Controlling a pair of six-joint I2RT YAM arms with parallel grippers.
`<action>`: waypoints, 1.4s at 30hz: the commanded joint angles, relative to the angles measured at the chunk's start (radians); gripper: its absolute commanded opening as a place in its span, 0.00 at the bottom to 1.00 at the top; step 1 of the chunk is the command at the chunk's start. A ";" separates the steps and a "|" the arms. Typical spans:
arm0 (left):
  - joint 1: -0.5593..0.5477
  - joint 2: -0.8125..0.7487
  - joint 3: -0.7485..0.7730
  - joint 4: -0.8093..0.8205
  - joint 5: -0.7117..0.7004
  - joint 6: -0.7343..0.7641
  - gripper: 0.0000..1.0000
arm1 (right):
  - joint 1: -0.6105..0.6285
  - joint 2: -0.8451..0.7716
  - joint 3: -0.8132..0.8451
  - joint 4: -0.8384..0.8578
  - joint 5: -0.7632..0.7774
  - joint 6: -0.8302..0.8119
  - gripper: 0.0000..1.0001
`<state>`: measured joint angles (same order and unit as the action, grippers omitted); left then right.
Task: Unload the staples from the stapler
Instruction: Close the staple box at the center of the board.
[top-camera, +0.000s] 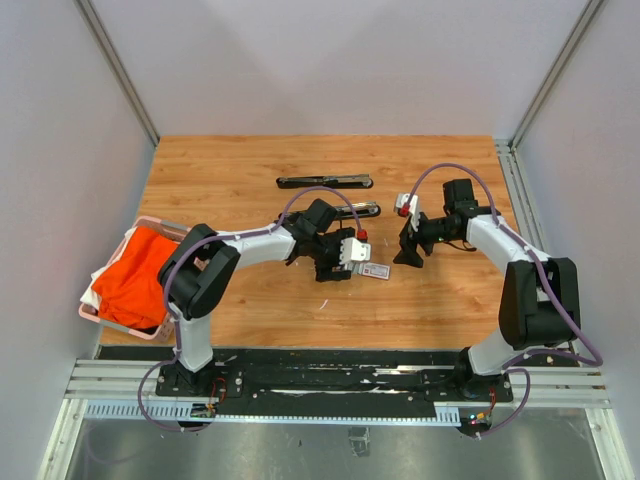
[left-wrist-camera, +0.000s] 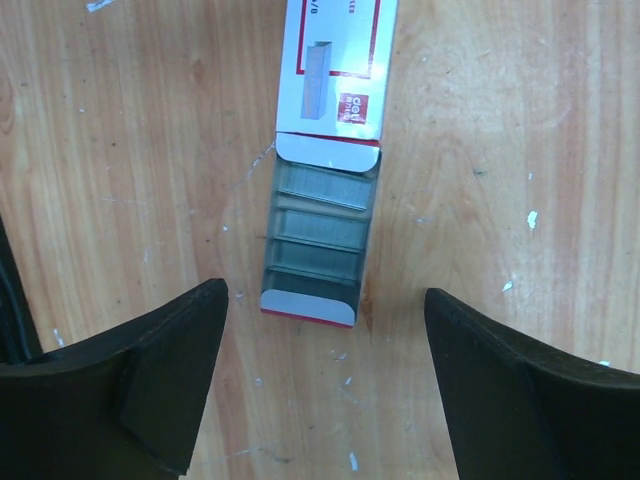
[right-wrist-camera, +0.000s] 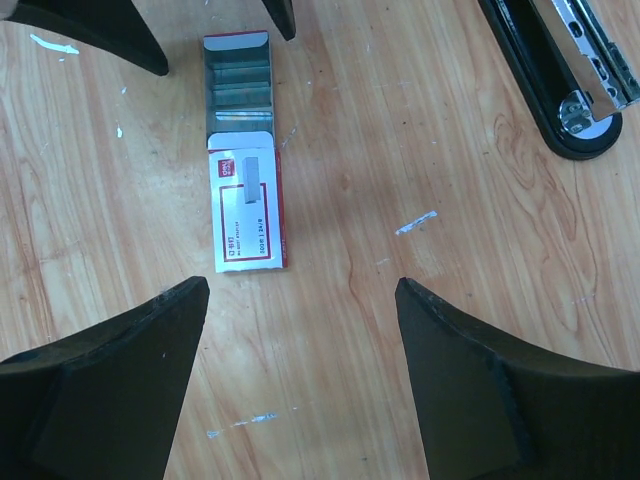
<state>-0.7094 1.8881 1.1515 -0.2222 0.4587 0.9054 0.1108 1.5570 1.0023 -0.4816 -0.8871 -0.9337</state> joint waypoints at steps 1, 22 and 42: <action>-0.008 0.037 0.032 0.017 -0.032 0.008 0.82 | -0.016 0.003 -0.010 -0.030 -0.040 0.044 0.78; -0.039 0.124 0.158 -0.199 -0.032 0.071 0.67 | -0.007 0.277 0.169 -0.126 -0.125 0.298 0.80; -0.076 0.147 0.172 -0.230 -0.096 -0.049 0.52 | 0.017 0.458 0.300 -0.208 -0.172 0.439 0.80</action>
<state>-0.7650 1.9930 1.3354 -0.4011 0.3931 0.9043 0.1112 2.0106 1.2980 -0.6540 -1.0325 -0.5133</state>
